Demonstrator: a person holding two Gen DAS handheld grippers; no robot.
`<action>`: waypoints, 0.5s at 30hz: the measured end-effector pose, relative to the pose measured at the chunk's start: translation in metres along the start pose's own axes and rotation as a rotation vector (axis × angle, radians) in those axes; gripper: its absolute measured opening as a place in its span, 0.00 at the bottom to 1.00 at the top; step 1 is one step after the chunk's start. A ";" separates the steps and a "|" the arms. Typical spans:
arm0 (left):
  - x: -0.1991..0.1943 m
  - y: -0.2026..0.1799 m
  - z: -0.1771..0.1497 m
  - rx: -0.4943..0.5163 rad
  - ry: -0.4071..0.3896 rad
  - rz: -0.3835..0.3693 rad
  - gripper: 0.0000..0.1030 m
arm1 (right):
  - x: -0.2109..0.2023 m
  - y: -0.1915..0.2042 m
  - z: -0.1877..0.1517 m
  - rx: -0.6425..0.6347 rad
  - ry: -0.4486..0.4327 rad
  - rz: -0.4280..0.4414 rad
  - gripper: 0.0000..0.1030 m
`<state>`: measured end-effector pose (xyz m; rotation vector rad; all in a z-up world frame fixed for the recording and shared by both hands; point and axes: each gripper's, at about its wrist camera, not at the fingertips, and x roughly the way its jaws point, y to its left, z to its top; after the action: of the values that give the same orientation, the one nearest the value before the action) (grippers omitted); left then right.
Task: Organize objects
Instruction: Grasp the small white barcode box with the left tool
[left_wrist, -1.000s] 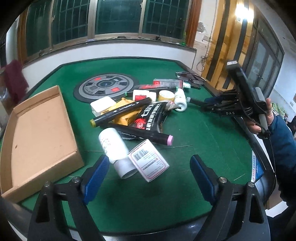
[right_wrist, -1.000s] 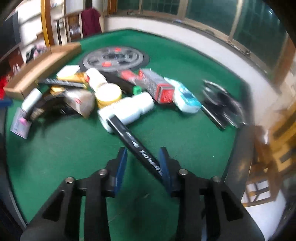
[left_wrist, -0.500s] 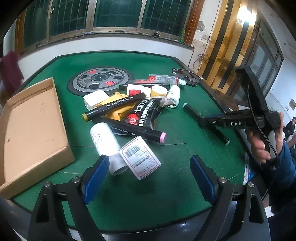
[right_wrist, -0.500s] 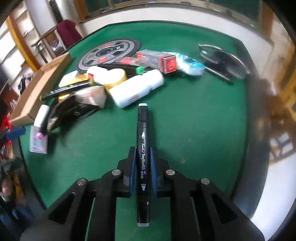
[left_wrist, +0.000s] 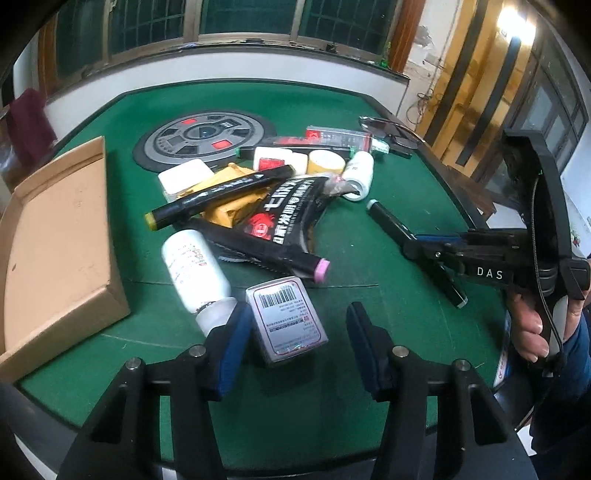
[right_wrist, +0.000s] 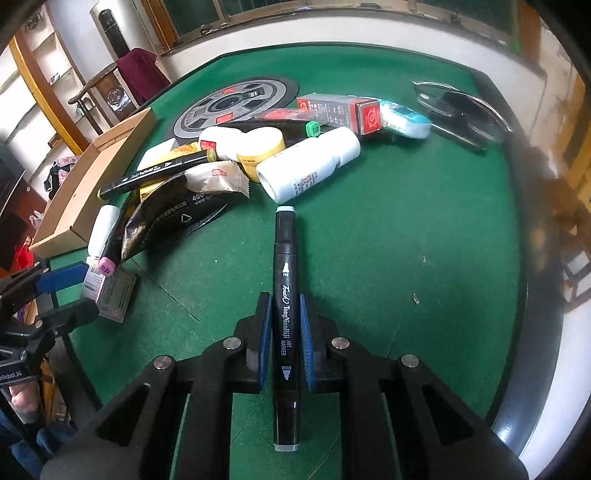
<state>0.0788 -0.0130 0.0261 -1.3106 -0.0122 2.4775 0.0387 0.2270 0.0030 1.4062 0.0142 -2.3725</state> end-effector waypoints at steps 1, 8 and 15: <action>0.006 0.000 -0.001 -0.007 0.029 -0.003 0.47 | 0.000 0.001 0.000 -0.003 0.000 0.001 0.12; 0.024 -0.005 -0.003 -0.013 0.068 0.019 0.30 | 0.000 0.004 -0.002 -0.022 -0.004 -0.003 0.12; 0.018 -0.008 -0.008 0.008 0.040 0.046 0.29 | -0.007 0.005 -0.004 -0.025 -0.021 0.013 0.12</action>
<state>0.0779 -0.0014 0.0086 -1.3719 0.0382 2.4862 0.0468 0.2254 0.0073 1.3655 0.0292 -2.3678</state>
